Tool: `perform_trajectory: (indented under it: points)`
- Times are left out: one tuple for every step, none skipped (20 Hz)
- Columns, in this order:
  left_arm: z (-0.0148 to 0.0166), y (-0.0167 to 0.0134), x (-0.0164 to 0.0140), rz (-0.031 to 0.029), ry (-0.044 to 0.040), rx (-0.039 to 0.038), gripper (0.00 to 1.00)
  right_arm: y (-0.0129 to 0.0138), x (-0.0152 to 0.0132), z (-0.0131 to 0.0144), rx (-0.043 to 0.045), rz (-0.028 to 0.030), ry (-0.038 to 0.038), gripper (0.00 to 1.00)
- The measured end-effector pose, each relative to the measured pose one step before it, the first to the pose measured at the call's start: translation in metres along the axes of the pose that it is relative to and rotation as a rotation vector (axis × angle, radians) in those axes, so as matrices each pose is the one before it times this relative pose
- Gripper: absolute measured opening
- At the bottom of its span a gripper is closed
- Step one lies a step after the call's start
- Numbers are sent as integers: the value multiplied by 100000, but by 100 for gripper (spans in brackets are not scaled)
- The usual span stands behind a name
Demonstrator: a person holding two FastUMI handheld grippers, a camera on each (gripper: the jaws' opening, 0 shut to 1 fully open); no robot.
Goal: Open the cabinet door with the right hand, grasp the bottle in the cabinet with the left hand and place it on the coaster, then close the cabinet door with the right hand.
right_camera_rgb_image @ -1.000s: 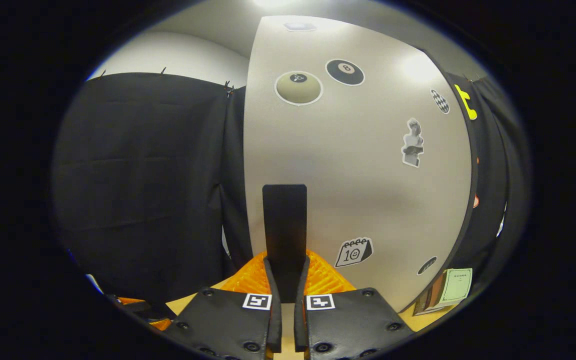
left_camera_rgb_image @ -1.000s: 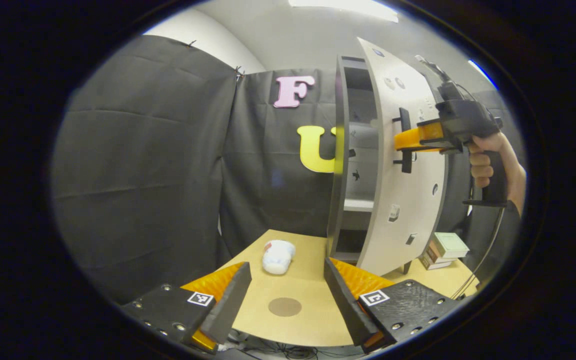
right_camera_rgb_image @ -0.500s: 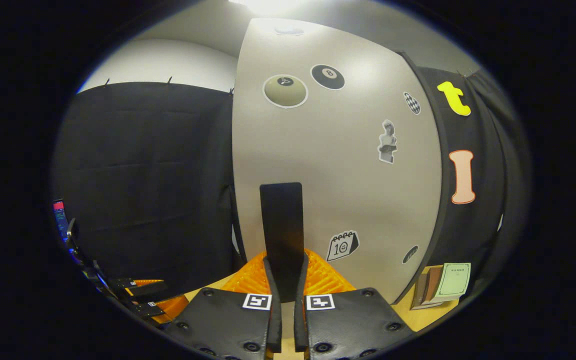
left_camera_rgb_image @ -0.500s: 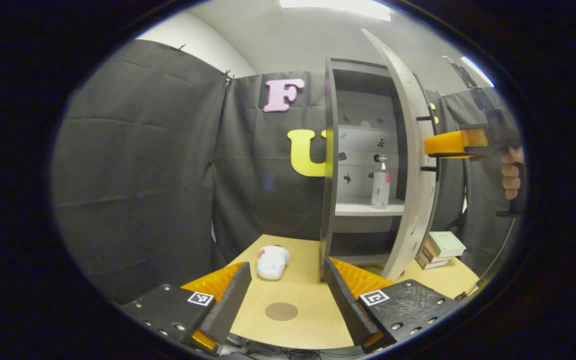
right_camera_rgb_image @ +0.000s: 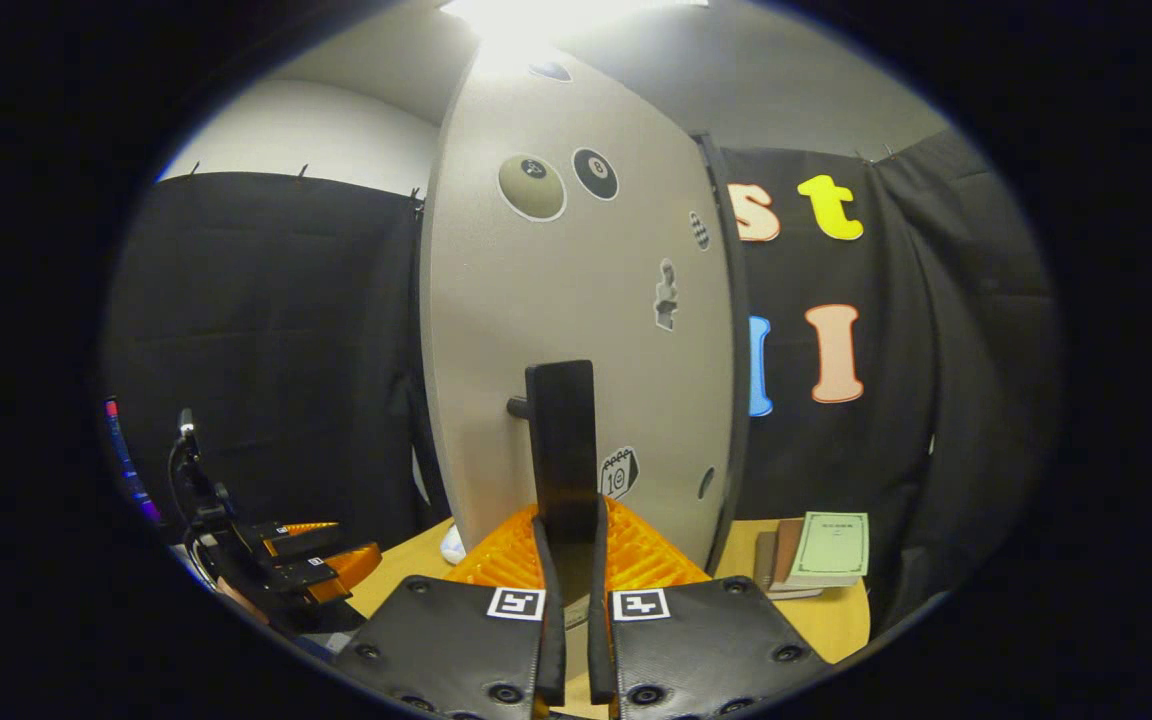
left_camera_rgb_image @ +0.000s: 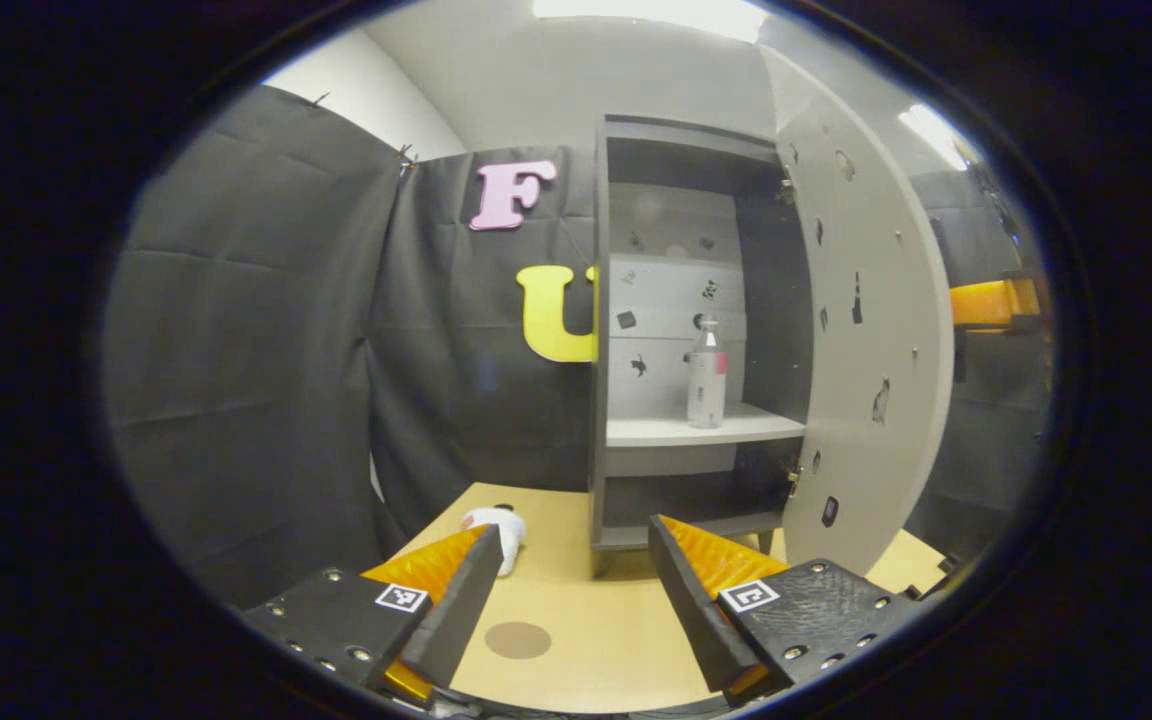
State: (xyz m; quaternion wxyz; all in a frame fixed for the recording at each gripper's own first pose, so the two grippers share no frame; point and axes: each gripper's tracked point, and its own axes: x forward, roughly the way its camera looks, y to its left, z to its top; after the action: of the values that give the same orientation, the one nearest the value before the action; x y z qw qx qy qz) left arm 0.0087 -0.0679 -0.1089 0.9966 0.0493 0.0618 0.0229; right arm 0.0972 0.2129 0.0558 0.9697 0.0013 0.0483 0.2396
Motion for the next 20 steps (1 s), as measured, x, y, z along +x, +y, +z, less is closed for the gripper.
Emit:
perform_trajectory:
  points:
    - [128,-777,368,-1940,-116,-225,89,-679,-592,35,-90,-3794,196,11]
    - [54,-735,323,-1771,-313,-167,89,-562,-403,114,111,-3217,-220,9]
    - [295,-657,239,-1102,-801,422,89,-649,-247,25,13,-3972,332,8]
    - [157,-523,86,-1043,-706,697,89,-810,-172,14,-145,-3668,-44,10]
    - [70,-530,171,-1034,-222,310,89,-808,-211,-9,-259,-3236,547,10]
    - [-201,-647,300,-1312,372,-450,89,-666,-208,-119,204,-2524,766,10]
    - [-243,-543,187,-1376,656,-954,89,-424,-87,-6,858,-2135,128,10]
    - [-219,-426,218,-1172,521,-900,89,-216,129,-164,1374,-1789,105,10]
    - [-170,-296,153,-760,445,-375,89,-247,84,-150,1173,-1317,311,9]
    - [-126,-84,165,-557,311,152,90,-194,-110,-68,704,-1161,340,9]
    - [-45,-81,182,-430,134,357,91,-283,-76,-25,302,-1239,115,9]
    - [34,-222,29,-579,93,255,91,-533,-23,-91,347,-1325,-56,9]
    - [1,-171,136,-583,175,59,90,-378,-70,-6,712,-1378,-377,9]
    - [-104,-117,32,-663,252,3,89,-276,30,-23,742,-1416,-200,9]
    - [10,-108,71,-529,308,52,89,-262,-14,-76,1156,-1503,-151,9]
    - [2,-97,91,-625,181,130,89,-309,-69,28,1567,-1611,-200,9]
    - [6,-134,206,-635,262,130,89,-263,-74,-32,1936,-1280,-169,9]
    - [-115,-101,107,-805,281,72,89,196,-20,-29,2264,114,40,9]
    - [-54,-180,299,-912,241,-35,89,468,-34,-128,2541,1538,604,8]
    - [-52,-309,392,-1157,221,-103,90,474,-154,-207,3193,1715,314,7]
